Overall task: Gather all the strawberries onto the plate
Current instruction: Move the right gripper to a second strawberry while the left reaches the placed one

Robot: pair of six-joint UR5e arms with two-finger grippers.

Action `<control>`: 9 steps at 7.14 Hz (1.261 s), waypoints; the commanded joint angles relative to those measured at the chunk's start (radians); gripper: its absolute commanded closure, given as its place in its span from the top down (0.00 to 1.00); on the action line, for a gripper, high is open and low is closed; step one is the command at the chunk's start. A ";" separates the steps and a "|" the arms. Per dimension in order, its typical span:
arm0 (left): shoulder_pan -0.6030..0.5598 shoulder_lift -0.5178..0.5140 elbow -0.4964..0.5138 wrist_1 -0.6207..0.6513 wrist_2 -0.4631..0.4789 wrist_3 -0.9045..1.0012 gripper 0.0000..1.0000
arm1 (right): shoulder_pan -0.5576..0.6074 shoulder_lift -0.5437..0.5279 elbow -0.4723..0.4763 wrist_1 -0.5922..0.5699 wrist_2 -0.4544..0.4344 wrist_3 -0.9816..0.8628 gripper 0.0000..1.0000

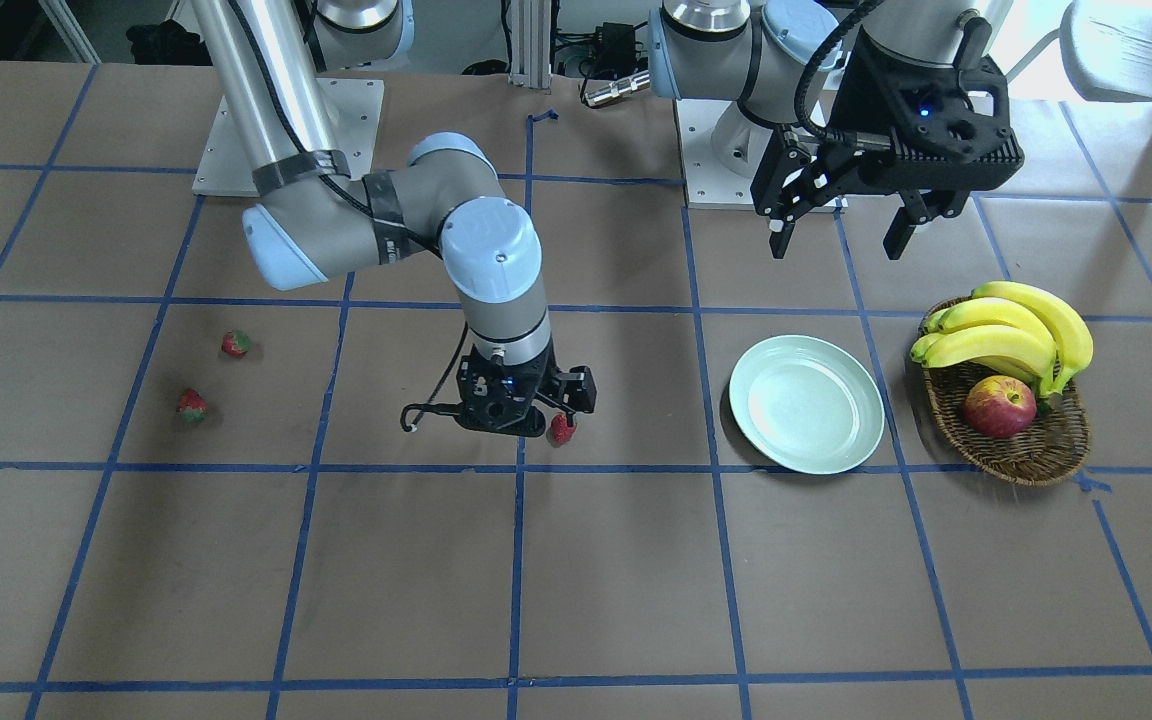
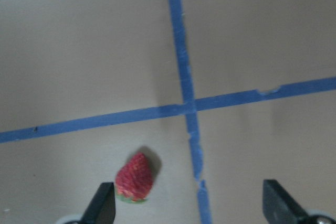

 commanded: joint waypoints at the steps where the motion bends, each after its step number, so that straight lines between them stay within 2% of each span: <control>1: -0.017 -0.021 -0.015 0.010 -0.095 -0.024 1.00 | -0.166 -0.127 0.118 0.035 -0.116 -0.200 1.00; 2: -0.044 -0.044 -0.047 0.084 -0.120 -0.035 1.00 | -0.252 -0.135 0.150 0.021 -0.169 -0.367 1.00; 4: -0.113 -0.152 -0.180 0.366 -0.119 -0.024 1.00 | -0.410 -0.137 0.172 0.020 -0.155 -0.626 1.00; 6: -0.199 -0.309 -0.230 0.544 -0.122 -0.037 0.99 | -0.522 -0.135 0.213 -0.009 -0.108 -0.768 1.00; 7: -0.227 -0.381 -0.234 0.554 -0.121 -0.037 0.95 | -0.597 -0.135 0.239 -0.008 -0.044 -0.829 0.98; 8: -0.247 -0.438 -0.237 0.554 -0.121 -0.035 0.94 | -0.623 -0.123 0.287 -0.058 -0.017 -0.838 0.96; 9: -0.261 -0.469 -0.247 0.556 -0.119 -0.037 0.94 | -0.624 -0.099 0.337 -0.197 -0.017 -0.838 0.96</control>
